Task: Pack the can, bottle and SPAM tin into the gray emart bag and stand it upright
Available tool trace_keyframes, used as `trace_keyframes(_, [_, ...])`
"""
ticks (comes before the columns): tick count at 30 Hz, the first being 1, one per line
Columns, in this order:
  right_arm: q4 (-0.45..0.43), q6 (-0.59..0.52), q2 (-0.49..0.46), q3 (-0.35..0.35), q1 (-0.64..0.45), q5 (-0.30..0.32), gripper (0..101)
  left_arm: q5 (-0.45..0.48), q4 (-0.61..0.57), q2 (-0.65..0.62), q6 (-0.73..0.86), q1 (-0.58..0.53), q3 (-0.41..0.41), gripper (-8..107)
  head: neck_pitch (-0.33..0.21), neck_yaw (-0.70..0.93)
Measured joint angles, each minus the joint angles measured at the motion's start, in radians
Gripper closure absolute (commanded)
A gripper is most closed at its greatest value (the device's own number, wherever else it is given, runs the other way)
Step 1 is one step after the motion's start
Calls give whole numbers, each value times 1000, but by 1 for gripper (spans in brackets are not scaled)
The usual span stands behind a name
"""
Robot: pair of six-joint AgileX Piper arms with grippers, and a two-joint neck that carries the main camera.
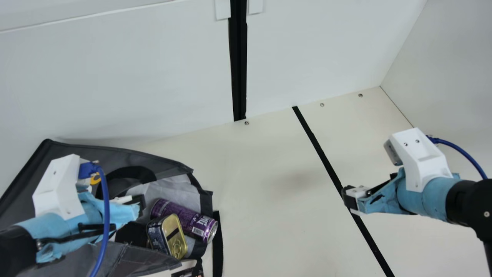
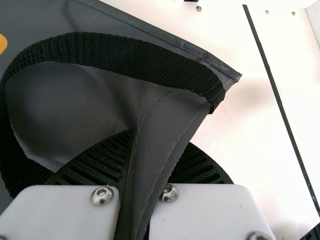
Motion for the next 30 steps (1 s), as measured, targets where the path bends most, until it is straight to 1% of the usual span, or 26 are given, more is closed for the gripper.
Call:
trace_keyframes(9, [98, -112, 28, 30, 36, -16, 6, 0, 0, 0, 0, 0, 0, 107, 0, 0])
trace_keyframes(17, [196, -213, 57, 57, 74, -41, 6, 0, 0, 0, 0, 0, 0, 107, 0, 2])
trace_keyframes(24, [277, -307, 87, 83, 102, -49, 6, 0, 0, 0, 0, 0, 0, 107, 0, 0])
trace_keyframes(30, [331, -373, 113, 107, 131, -59, 6, 0, 0, 0, 0, 0, 0, 107, 0, 0])
